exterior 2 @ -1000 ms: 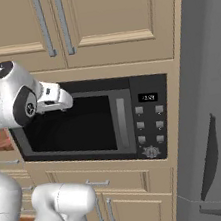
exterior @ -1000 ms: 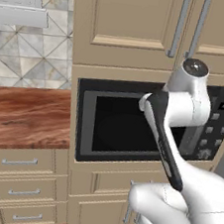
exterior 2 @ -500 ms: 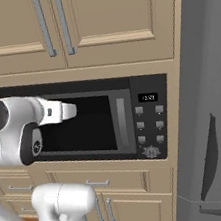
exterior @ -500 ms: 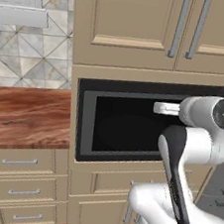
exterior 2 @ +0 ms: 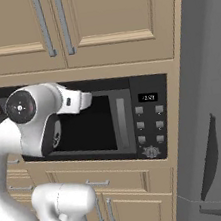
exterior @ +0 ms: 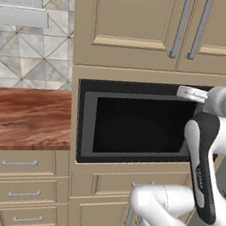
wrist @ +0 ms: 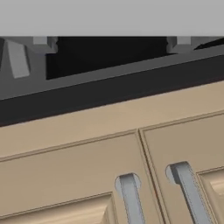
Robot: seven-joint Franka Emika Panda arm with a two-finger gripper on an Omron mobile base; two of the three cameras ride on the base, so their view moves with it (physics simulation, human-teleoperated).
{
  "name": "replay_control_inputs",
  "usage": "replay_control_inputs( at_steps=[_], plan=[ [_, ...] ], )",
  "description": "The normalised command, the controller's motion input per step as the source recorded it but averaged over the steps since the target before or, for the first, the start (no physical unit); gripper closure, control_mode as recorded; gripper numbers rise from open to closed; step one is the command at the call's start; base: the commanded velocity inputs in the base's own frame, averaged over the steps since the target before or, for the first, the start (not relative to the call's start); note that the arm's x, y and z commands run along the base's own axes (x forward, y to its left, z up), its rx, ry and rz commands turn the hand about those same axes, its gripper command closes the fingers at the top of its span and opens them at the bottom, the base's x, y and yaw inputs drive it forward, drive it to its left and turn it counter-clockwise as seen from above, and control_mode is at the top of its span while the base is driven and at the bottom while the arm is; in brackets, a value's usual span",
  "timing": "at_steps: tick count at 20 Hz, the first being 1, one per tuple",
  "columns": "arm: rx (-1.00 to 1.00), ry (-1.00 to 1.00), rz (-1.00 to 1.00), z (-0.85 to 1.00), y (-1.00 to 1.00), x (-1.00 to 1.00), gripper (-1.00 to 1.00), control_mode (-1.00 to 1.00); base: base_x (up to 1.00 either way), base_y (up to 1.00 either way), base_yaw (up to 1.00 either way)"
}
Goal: The dining table condiment station is running low on mustard. Refill the condiment station by opening the cabinet and taking the mustard from the cabinet and placing it on the dining table.
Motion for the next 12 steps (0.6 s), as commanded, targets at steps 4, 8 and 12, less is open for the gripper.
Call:
replay_control_inputs(
  at_steps=[4,8,12],
  plan=[
    [-0.06,-0.16,0.0,0.34,0.03,0.0,-1.0,-1.0,0.0,0.0,0.0],
    [-0.22,-0.36,0.0,0.98,0.0,-0.02,-1.0,-1.0,0.0,0.0,0.0],
    [-0.2,-0.23,0.0,0.59,-0.05,0.0,-1.0,-1.0,0.0,0.0,0.0]
  ],
)
